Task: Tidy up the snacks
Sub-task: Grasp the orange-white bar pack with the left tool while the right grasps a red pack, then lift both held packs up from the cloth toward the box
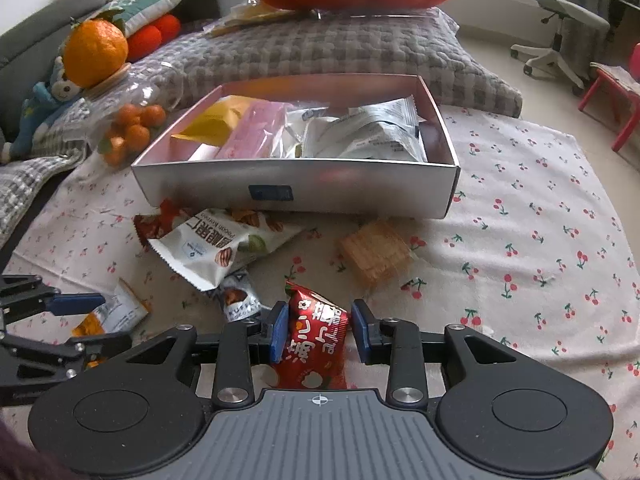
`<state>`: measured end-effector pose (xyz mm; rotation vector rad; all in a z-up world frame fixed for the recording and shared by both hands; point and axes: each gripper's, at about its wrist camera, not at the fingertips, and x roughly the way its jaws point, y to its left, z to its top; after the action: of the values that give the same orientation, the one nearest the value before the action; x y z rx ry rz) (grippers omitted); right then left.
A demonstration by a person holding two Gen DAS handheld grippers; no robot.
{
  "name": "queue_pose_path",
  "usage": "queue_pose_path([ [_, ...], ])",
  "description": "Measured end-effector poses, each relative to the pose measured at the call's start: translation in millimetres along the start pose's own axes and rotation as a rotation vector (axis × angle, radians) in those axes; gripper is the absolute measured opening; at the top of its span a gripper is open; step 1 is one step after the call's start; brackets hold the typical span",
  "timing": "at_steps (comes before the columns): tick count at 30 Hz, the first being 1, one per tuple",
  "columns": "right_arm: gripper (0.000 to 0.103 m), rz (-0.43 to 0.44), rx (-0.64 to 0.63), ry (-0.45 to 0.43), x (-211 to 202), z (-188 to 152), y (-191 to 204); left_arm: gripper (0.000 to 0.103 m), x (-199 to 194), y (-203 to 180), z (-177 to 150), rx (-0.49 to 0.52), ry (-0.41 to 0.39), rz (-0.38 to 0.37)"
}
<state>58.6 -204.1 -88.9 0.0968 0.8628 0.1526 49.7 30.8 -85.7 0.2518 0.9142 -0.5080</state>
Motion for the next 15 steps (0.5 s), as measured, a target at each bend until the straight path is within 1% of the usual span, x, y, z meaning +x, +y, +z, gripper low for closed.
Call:
queue_pose_path([
  [2,0.040,0.014,0.009,0.001,-2,-3,-2,0.045,0,-1,0,-0.005,-0.002,0.004],
  [4,0.050,0.019,0.021,0.024,-1,-5,-2,0.045,0,-1,-1,-0.007,-0.005,0.007],
  [5,0.050,0.016,0.022,0.030,-1,-7,-2,0.046,0,-2,-1,-0.007,-0.006,0.008],
  [9,0.050,0.003,0.003,0.038,3,-10,3,0.045,-1,-2,0,-0.014,-0.002,0.014],
  [11,0.047,-0.013,-0.016,0.049,6,-13,6,0.041,-1,-3,0,-0.019,-0.001,0.017],
  [13,0.040,-0.029,-0.038,0.043,6,-14,9,0.039,-2,-4,-1,-0.025,0.001,0.020],
  [15,0.039,-0.033,-0.047,0.043,5,-14,11,0.037,-3,-4,-1,-0.036,0.000,0.024],
])
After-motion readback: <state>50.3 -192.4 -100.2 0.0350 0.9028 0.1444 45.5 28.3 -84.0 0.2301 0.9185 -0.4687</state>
